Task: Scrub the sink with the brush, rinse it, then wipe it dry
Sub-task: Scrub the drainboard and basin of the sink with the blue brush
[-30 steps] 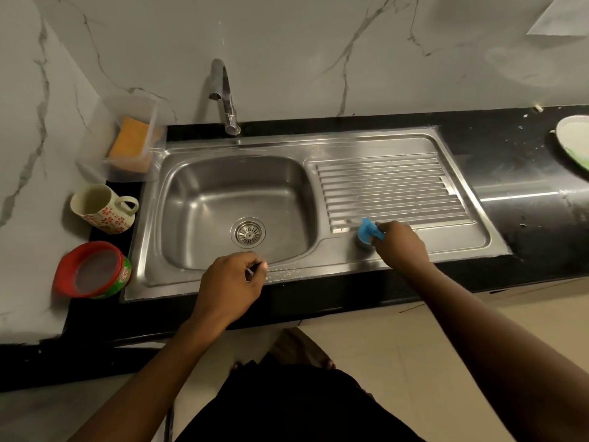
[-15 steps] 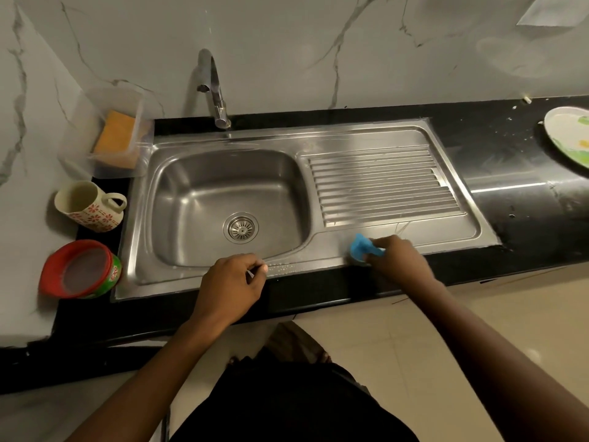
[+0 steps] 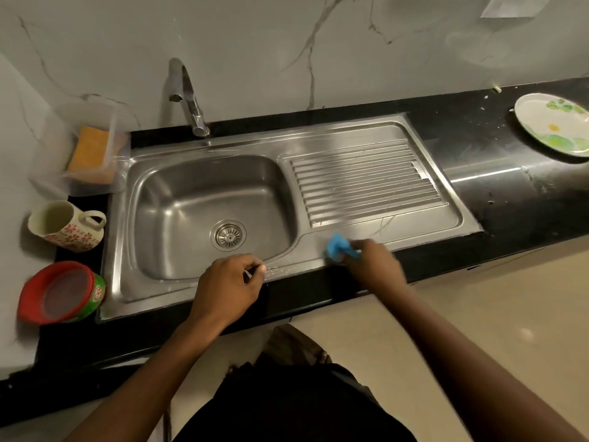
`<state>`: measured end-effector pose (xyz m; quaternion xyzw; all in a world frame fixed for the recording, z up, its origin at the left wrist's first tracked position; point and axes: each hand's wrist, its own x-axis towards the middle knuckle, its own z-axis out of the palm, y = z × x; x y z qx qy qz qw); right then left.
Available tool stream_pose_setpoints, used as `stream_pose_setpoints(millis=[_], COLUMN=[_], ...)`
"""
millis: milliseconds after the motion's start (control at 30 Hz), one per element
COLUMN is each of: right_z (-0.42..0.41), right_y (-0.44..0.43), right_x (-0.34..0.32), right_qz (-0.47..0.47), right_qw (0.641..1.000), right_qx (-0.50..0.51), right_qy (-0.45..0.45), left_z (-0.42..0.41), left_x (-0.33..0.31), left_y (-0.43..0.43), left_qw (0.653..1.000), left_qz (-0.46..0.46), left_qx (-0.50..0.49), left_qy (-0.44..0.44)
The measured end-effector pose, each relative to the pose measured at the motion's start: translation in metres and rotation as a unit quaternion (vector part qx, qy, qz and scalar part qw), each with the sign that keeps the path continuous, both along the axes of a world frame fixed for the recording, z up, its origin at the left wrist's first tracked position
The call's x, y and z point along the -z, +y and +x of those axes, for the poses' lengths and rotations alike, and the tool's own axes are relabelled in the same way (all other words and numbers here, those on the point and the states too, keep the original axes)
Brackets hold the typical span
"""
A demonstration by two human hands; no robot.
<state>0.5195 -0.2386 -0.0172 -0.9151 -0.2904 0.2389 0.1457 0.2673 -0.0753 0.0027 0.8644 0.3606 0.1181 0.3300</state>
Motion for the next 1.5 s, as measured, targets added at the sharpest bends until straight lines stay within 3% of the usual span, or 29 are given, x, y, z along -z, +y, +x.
stream_pose_setpoints(millis=[100, 200, 367, 500, 600, 767, 900, 1100, 1200, 1400, 1500], right_z=[0.065, 0.073, -0.029, -0.081, -0.033, 0.082, 0.088, -0.037, -0.034, 0.09, 0.086], right_y=[-0.039, -0.044, 0.028, 0.059, 0.029, -0.044, -0.038, 0.049, 0.047, -0.018, -0.01], right_x=[-0.01, -0.007, 0.015, 0.022, 0.023, 0.009, 0.009, 0.029, 0.03, 0.016, 0.014], right_qz=[-0.002, 0.023, 0.075, 0.079, 0.084, 0.07, 0.062, 0.088, 0.073, 0.064, 0.095], right_qw=[0.995, 0.988, 0.997, 0.995, 0.996, 0.99, 0.983, 0.994, 0.992, 0.991, 0.985], right_qx=[0.092, 0.131, 0.032, -0.064, -0.035, 0.101, 0.156, -0.054, -0.096, 0.086, 0.133], right_qy=[-0.043, -0.073, 0.002, 0.009, 0.002, -0.069, -0.08, -0.025, -0.048, -0.076, -0.061], left_z=[-0.004, -0.007, 0.003, 0.015, 0.017, 0.012, 0.013, 0.03, 0.035, 0.029, 0.027], left_x=[0.002, 0.003, 0.002, -0.003, -0.004, 0.001, 0.004, 0.002, -0.001, 0.001, 0.003], left_y=[-0.001, -0.002, -0.006, -0.007, -0.007, -0.013, -0.016, -0.021, -0.018, -0.019, -0.018], left_qw=[1.0, 1.0, 1.0, 1.0, 1.0, 1.0, 1.0, 1.0, 1.0, 1.0, 0.999], left_qz=[0.0, 0.001, -0.003, 0.013, 0.005, -0.002, -0.006, -0.004, 0.002, -0.001, 0.002], left_qx=[-0.002, -0.004, 0.009, 0.006, 0.009, -0.004, -0.011, 0.004, 0.002, -0.006, -0.021], left_qy=[0.003, 0.006, 0.011, 0.014, 0.011, 0.021, 0.026, 0.025, 0.021, 0.028, 0.029])
